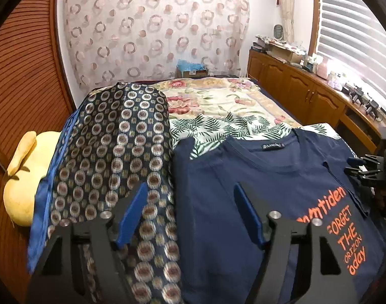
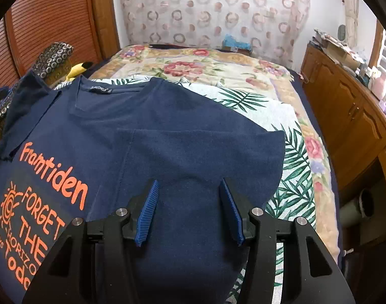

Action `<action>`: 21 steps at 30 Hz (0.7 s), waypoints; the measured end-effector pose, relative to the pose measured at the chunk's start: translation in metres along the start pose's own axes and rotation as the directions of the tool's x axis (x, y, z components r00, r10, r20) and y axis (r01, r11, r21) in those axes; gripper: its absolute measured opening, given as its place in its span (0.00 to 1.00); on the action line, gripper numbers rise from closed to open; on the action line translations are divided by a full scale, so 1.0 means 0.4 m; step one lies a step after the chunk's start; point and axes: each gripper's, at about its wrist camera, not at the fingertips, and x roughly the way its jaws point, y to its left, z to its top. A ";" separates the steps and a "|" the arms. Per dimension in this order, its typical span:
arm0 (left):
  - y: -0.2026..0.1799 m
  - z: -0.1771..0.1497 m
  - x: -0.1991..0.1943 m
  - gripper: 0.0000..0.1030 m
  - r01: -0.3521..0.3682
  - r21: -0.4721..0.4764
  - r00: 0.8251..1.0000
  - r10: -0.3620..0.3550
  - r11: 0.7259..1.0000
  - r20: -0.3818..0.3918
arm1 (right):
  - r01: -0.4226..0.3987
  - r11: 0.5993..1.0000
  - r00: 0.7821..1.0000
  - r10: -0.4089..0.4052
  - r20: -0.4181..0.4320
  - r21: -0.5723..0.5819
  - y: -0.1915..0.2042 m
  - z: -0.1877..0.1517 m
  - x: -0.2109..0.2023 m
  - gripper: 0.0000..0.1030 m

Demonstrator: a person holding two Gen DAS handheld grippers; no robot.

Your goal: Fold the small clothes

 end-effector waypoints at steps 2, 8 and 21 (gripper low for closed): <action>0.006 0.019 0.023 0.52 0.000 0.013 1.000 0.000 1.000 -0.016 | -0.001 1.000 1.000 0.001 0.000 0.001 0.000 0.000 0.000 0.50; 0.002 0.050 0.079 0.43 0.008 0.039 0.998 -0.005 0.999 -0.063 | 0.000 1.000 1.000 0.000 -0.001 0.000 0.001 0.000 0.000 0.50; -0.001 0.087 0.130 0.07 0.007 0.061 0.994 0.000 0.998 -0.113 | -0.007 1.000 1.000 0.006 -0.007 -0.022 -0.002 0.002 -0.007 0.51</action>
